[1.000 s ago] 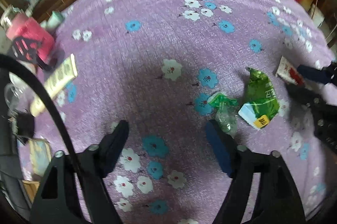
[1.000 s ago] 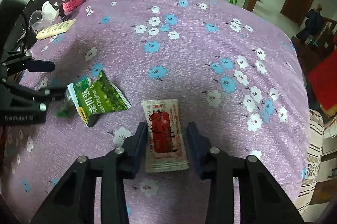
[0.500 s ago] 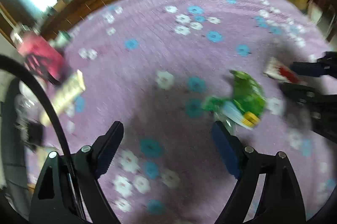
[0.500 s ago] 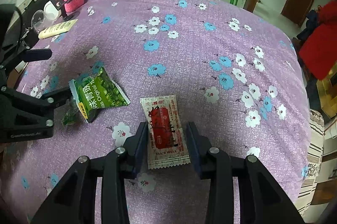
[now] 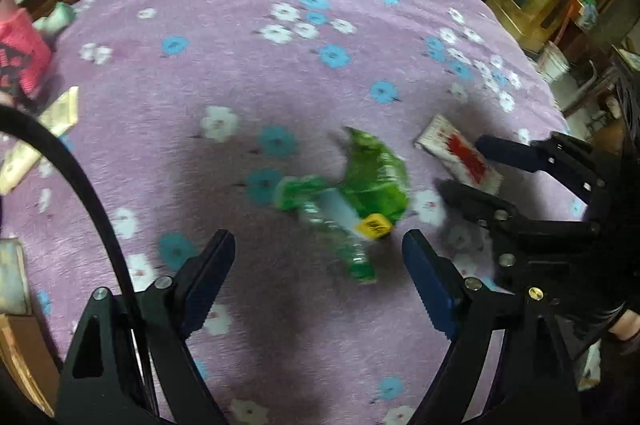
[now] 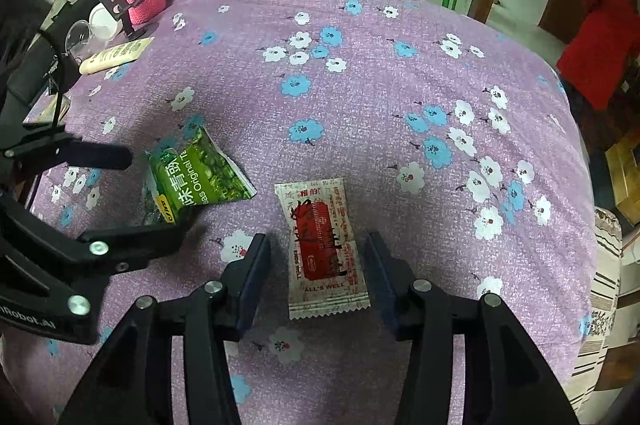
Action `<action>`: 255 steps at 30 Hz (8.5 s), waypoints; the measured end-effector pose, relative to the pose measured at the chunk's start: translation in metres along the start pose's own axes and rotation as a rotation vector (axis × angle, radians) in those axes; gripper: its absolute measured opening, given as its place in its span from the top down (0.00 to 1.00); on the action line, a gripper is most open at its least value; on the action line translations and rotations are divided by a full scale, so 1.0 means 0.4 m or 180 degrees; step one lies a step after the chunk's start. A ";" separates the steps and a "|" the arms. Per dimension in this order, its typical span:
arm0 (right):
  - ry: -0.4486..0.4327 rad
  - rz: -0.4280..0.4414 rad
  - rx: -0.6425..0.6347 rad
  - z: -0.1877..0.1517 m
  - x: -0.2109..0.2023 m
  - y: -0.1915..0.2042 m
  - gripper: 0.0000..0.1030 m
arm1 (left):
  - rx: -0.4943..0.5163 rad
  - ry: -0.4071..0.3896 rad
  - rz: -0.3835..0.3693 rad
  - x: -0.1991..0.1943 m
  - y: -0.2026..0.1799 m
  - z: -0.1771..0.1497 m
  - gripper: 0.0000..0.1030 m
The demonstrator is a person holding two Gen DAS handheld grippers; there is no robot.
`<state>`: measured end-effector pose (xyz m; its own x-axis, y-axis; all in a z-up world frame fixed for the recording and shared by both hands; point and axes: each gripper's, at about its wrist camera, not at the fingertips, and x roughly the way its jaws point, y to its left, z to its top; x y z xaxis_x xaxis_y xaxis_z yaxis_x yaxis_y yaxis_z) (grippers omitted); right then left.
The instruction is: Organize snacks
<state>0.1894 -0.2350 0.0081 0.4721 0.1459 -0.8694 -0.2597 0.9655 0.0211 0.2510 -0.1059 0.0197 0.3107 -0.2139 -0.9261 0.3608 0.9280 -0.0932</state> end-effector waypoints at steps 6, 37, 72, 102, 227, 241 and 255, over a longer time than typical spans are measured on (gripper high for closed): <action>-0.0012 0.0025 0.0000 -0.003 -0.001 0.002 0.45 | -0.0165 -0.0103 0.0581 0.033 0.005 0.109 0.17; -0.0029 -0.0037 -0.0135 0.000 0.006 0.007 0.44 | -0.1004 0.0305 -0.0119 0.026 0.035 0.059 0.78; -0.0054 -0.0027 0.0046 -0.363 -0.204 0.213 0.73 | -0.0393 -0.0153 -0.0223 -0.203 -0.063 -0.513 0.78; -0.0366 0.0077 -0.0285 -0.355 -0.315 0.468 0.73 | -0.0765 -0.0782 0.0021 -0.389 0.095 -0.646 0.78; -0.0018 -0.0202 -0.0555 0.167 0.106 0.132 0.52 | -0.1281 0.0062 0.0714 -0.214 0.334 -0.557 0.43; 0.0030 0.0226 -0.0350 -0.073 -0.036 0.217 0.56 | -0.1358 -0.0086 0.0773 -0.222 0.322 -0.573 0.43; 0.0127 0.0673 -0.0037 -0.332 -0.184 0.316 0.55 | -0.1342 -0.0297 0.0825 -0.237 0.292 -0.599 0.70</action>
<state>0.0099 -0.1523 0.0092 0.3725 0.3361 -0.8651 -0.3592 0.9117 0.1995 0.0528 0.0959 0.0090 0.4273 0.0314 -0.9036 -0.1192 0.9926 -0.0218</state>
